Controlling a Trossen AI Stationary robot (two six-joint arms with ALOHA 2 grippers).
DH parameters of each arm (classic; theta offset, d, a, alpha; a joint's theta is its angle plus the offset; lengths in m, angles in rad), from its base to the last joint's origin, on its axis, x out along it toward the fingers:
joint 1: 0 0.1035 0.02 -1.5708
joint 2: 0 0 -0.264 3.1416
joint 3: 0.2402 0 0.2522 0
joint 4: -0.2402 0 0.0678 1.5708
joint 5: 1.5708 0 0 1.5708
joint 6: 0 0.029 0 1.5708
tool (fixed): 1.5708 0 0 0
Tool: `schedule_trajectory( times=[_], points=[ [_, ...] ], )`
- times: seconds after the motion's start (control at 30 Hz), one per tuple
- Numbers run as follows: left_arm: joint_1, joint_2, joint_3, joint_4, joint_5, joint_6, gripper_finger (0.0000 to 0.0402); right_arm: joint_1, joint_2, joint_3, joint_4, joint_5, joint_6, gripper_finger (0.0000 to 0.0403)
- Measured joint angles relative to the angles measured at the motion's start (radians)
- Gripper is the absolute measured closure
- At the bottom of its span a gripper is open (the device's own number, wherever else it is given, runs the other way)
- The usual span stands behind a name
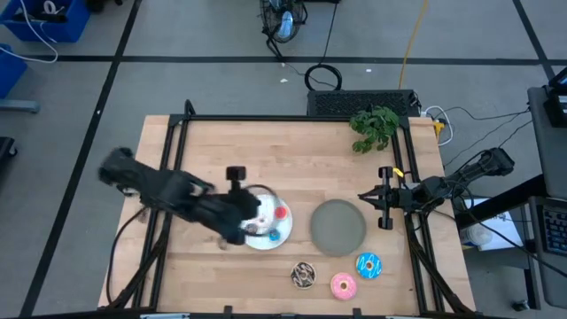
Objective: Pick & Place donuts
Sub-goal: Put the large blue donut on the gray plate
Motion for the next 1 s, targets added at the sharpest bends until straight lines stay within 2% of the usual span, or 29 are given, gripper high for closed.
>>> schedule_trajectory(
  times=[0.17,0.27,0.37,0.57,0.67,0.83,1.0],
  points=[
    [0.066,-0.335,-0.515,0.571,0.002,0.187,0.0389,0.0,0.0,0.0,0.0,0.001,0.002,0.0403],
    [0.134,-0.499,-0.818,0.834,0.035,0.255,0.0396,0.0,0.0,0.0,0.0,0.001,0.002,0.0403],
    [0.19,-0.645,-1.05,1.06,0.097,0.3,0.0396,0.0,0.0,0.0,0.0,0.001,0.001,0.0403],
    [0.242,-0.885,-1.335,1.254,0.124,0.246,0.0398,0.0,0.001,0.0,0.001,0.0,-0.062,0.0403],
    [0.246,-0.963,-1.453,1.343,0.089,0.227,0.0394,0.0,0.001,0.0,0.016,0.0,-0.081,0.0403],
    [0.245,-1.036,-1.6,1.487,0.051,0.243,0.0397,0.0,0.001,0.0,0.004,0.0,-0.078,0.0403],
    [0.244,-1.039,-1.733,1.625,0.055,0.273,0.0392,0.0,0.001,0.0,-0.009,0.0,-0.059,0.0403]
  ],
)
